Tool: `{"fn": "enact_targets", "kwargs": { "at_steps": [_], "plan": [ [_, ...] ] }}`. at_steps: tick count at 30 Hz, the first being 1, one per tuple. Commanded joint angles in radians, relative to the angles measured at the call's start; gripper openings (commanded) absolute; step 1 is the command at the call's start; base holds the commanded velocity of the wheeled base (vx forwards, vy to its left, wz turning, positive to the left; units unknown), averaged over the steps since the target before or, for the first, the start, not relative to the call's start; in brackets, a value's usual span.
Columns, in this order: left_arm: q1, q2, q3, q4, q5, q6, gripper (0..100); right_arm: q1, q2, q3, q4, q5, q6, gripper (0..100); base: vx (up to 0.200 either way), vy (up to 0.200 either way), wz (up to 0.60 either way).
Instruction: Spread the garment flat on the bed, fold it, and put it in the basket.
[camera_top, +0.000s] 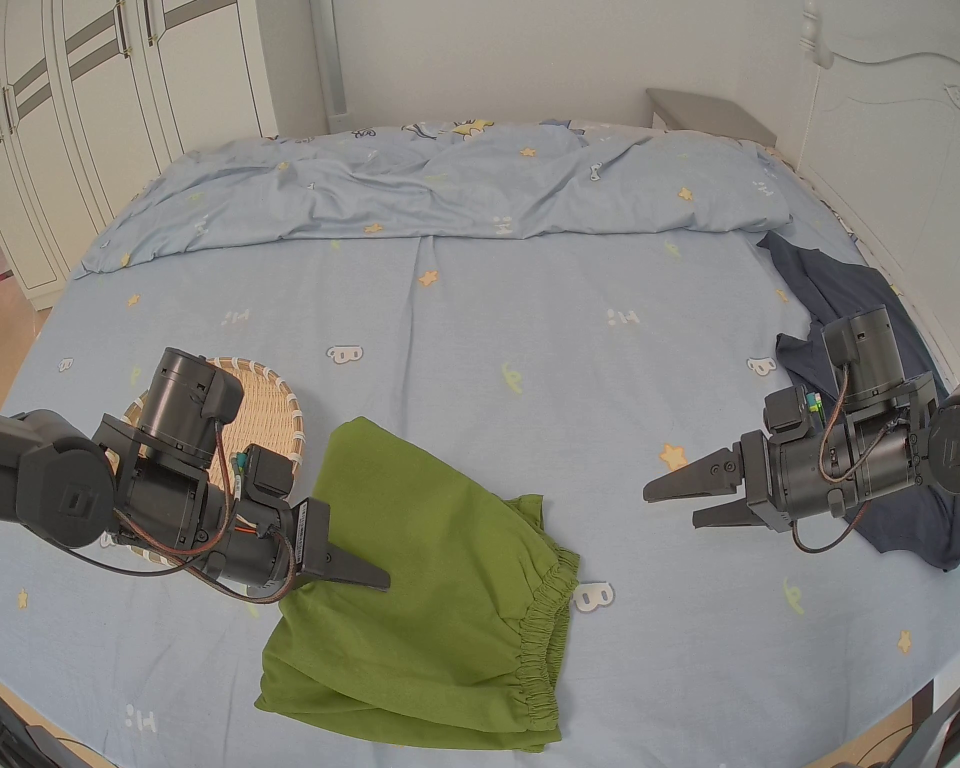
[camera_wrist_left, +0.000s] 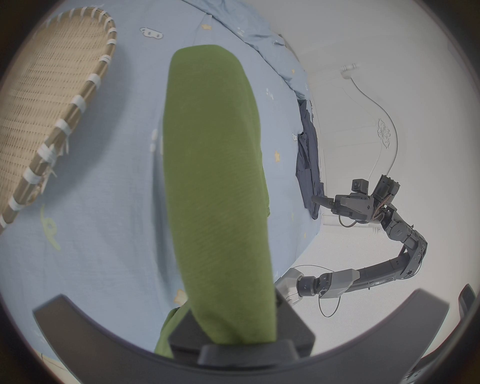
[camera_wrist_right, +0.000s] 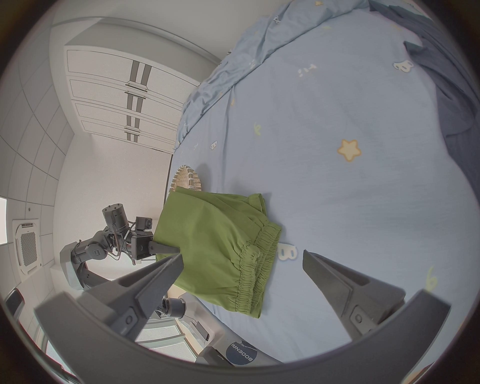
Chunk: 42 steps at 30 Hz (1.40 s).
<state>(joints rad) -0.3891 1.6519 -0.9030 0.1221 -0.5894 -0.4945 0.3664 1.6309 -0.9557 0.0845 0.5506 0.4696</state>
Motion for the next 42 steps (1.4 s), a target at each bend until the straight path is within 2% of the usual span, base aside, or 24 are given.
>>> {"fn": "enact_targets", "kwargs": {
  "at_steps": [1,4,7,12,13,14,17,18,20,22,24,34,42],
  "plan": [
    [-0.004,-0.061,0.004,0.002,-0.001,-0.001,0,0.0,-0.016,0.003,0.001,0.0,0.0,100,0.0,0.0,0.0],
    [-0.017,-0.098,0.013,0.01,-0.001,0.004,0,0.002,-0.019,0.003,0.0,0.0,0.0,100,0.0,0.0,0.0],
    [-0.022,-0.135,-0.01,0.074,0.0,0.065,0,0.008,-0.019,0.005,0.001,-0.001,0.0,100,0.0,0.0,0.0],
    [0.001,-0.136,-0.194,0.321,0.005,0.258,0,0.011,-0.02,0.005,0.0,-0.032,0.0,100,0.0,0.0,0.0],
    [0.003,-0.135,-0.2,0.327,0.005,0.263,0,0.011,-0.02,0.005,0.0,-0.034,0.0,100,0.0,0.0,0.0],
    [0.018,-0.132,-0.258,0.392,0.008,0.326,0,0.016,-0.022,0.006,0.0,-0.038,0.0,100,0.0,0.0,0.0],
    [0.047,-0.107,-0.31,0.427,0.02,0.422,0,0.016,-0.032,0.017,-0.006,-0.041,0.0,100,0.0,0.0,0.0],
    [0.047,-0.107,-0.31,0.427,0.02,0.422,0,0.016,-0.032,0.017,-0.006,-0.041,0.0,100,0.0,0.0,0.0],
    [0.081,-0.095,-0.326,0.409,0.071,0.481,0,0.016,-0.037,0.022,-0.011,-0.041,0.0,100,0.0,0.0,0.0],
    [0.085,-0.093,-0.33,0.396,0.088,0.484,0,0.016,-0.042,0.02,-0.011,-0.041,0.0,100,0.0,0.0,0.0],
    [0.098,-0.093,-0.332,0.35,0.141,0.482,0,0.014,-0.049,0.02,-0.011,-0.041,0.0,100,0.0,0.0,0.0],
    [0.13,-0.141,-0.294,0.146,0.258,0.473,0,0.016,-0.062,0.022,-0.011,-0.041,0.0,100,0.0,0.0,0.0],
    [0.22,-0.198,-0.165,-0.191,0.321,0.473,0,0.013,-0.062,0.022,-0.012,-0.043,0.001,100,0.0,0.0,0.0]
  ]
}}
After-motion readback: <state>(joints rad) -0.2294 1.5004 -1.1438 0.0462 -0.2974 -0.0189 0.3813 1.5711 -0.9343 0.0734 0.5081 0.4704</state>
